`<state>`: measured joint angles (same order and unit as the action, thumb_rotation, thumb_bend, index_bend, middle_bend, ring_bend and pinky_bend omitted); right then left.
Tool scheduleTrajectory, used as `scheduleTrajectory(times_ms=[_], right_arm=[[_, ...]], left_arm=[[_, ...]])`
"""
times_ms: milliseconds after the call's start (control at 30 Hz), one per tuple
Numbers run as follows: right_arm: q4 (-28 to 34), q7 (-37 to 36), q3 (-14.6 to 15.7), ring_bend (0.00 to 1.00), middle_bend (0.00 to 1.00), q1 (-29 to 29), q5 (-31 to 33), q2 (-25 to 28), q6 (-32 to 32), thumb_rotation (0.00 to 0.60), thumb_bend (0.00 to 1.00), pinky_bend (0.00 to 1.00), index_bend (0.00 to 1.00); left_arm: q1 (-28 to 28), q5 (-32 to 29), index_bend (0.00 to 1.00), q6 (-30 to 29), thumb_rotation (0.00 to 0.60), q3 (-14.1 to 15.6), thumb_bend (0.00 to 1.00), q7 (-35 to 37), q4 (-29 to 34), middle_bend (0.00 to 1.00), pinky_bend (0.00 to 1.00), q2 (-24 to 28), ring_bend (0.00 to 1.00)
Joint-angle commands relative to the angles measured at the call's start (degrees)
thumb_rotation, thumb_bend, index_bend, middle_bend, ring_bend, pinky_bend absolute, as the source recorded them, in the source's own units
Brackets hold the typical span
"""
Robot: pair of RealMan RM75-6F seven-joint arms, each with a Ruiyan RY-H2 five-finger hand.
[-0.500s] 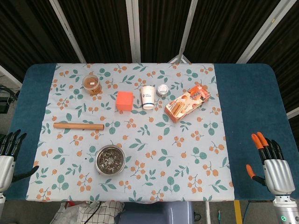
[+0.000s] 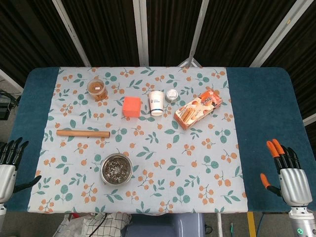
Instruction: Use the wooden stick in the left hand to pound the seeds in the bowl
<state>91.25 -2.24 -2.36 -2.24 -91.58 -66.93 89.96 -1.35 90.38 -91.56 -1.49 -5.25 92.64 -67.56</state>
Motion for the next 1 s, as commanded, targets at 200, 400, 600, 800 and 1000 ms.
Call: scheduleTrajectory(times_ms=[200,400,600,800,1000], right_arm=[[0.3,-0.6,-0.1,0.00,0.00,0.1,0.5,0.2,-0.1,0.600,0.37,0.00,0.00],[0.4,-1.3,-0.1,0.00,0.00,-0.1,0.2,0.4,-0.3,0.600,0.37,0.00,0.00],[0.5,-1.5,0.0,0.00,0.00,-0.3,0.2,0.5,-0.8,0.600,0.37,0.00,0.00],[0.8,-2.7,-0.1,0.00,0.00,-0.4,1.2,0.9,-1.4,0.600,0.37,0.00,0.00],[1.0,-3.3,-0.1,0.00,0.00,-0.4,1.4,1.2,-1.7,0.600,0.37,0.00,0.00]], left_arm=[[-1.8,-2.2,0.00,3.3,0.600,-1.1,0.12,-1.6,1.9,0.00,0.00,0.5,0.00],[-6.6,-4.9,0.05,8.2,0.600,-4.9,0.13,-8.5,5.4,0.00,0.00,1.0,0.00],[-14.3,-14.3,0.18,17.4,0.600,-10.1,0.21,-18.5,8.6,0.16,0.00,-1.4,0.00],[-21.1,-23.1,0.26,23.7,0.600,-12.9,0.33,-26.1,4.9,0.19,0.00,-6.8,0.00],[-26.0,-30.8,0.34,27.4,0.600,-14.0,0.36,-30.6,1.6,0.23,0.00,-11.2,0.00]])
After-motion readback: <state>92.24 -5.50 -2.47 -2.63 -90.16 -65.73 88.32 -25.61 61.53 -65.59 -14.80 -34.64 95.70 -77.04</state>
